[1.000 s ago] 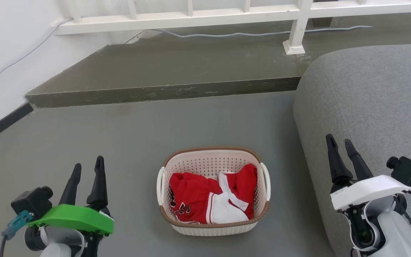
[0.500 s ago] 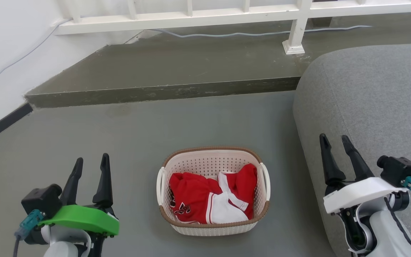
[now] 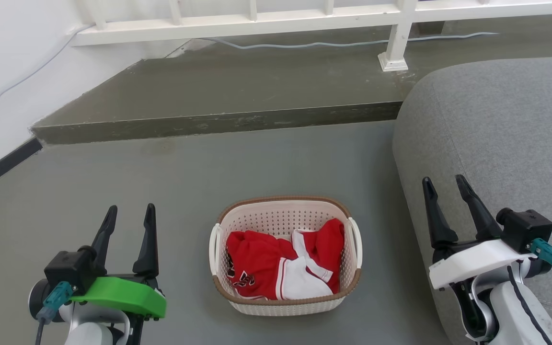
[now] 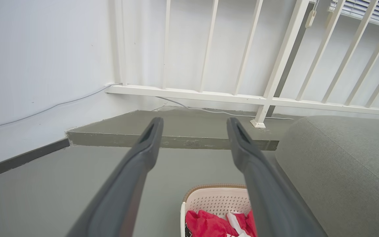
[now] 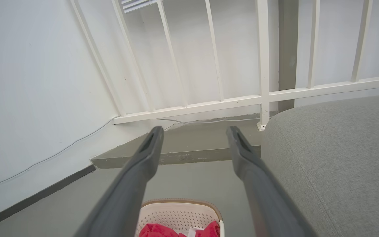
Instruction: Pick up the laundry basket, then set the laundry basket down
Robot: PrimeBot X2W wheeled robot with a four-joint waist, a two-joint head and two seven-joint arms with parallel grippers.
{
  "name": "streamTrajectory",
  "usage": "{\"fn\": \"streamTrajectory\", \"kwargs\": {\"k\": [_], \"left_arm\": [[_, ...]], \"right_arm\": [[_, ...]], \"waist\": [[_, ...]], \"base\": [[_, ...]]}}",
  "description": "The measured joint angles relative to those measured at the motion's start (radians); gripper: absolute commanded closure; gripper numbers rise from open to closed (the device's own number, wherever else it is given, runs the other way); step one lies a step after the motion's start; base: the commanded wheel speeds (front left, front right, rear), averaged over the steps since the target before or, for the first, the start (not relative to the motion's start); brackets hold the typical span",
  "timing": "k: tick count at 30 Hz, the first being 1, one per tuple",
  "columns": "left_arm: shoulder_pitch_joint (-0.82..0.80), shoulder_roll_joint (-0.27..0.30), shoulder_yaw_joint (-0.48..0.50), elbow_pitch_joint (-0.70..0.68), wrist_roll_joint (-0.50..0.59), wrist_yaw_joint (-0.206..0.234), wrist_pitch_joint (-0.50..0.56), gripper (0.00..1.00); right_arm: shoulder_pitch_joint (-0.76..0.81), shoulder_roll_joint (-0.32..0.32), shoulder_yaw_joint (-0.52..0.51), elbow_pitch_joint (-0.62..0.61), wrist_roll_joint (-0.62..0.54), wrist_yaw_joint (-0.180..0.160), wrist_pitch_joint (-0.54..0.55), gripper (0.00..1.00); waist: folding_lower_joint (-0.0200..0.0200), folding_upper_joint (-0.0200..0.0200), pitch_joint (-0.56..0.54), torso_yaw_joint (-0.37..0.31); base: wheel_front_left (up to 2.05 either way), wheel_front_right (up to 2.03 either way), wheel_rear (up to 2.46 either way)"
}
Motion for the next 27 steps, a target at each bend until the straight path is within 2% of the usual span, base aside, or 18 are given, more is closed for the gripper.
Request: {"fn": "streamTrajectory", "kwargs": {"k": [27], "left_arm": [[-0.001,0.000,-0.002,-0.018,-0.011,0.000,-0.003,0.00]], "right_arm": [[0.001,0.021,-0.028,0.000,-0.021,0.010,0.000,0.00]], "waist": [[0.0000,0.0000,0.029,-0.005]], "base": [[0.00,0.00,0.00]]}}
